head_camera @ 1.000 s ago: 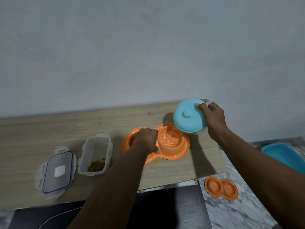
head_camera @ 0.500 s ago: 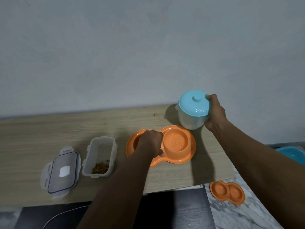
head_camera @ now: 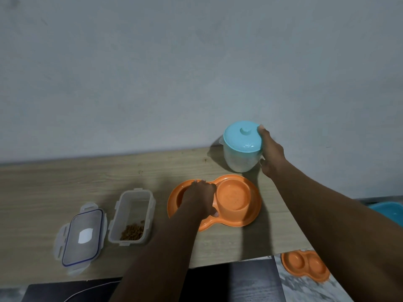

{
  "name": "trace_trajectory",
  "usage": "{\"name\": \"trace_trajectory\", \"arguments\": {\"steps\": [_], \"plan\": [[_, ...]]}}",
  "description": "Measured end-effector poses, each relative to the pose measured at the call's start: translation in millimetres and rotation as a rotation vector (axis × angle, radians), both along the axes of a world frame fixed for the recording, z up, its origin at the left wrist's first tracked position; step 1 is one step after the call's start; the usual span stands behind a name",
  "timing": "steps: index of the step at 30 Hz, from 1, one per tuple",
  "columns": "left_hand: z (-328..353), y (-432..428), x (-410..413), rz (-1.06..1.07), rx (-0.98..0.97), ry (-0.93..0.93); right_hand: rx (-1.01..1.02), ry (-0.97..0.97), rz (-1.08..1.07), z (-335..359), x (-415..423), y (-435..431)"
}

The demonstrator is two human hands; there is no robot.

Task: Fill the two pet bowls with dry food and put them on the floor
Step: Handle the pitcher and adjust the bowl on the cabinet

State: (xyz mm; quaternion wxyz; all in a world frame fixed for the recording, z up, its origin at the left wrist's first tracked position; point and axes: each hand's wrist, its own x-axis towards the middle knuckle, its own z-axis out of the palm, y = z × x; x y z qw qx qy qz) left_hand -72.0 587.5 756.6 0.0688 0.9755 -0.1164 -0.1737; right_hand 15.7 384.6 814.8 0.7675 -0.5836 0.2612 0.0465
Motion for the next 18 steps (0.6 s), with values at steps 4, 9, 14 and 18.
{"name": "trace_trajectory", "arguments": {"steps": [4,9,14,18], "plan": [[1.2,5.6,0.7,-0.068,0.001,0.014,-0.373,-0.002,-0.015,-14.1,-22.7,-14.2],[5.9,14.8,-14.3,0.012,-0.167,-0.136,-0.831,-0.014,0.173,-52.5,-72.9,-26.0],[1.0,32.5,-40.1,0.403,-0.294,-0.282,-1.039,0.012,0.334,-85.7,-103.3,-27.0],[2.7,43.1,-58.8,0.664,-0.348,-0.159,-1.101,0.004,0.411,-89.0,-107.4,-21.7]]}}
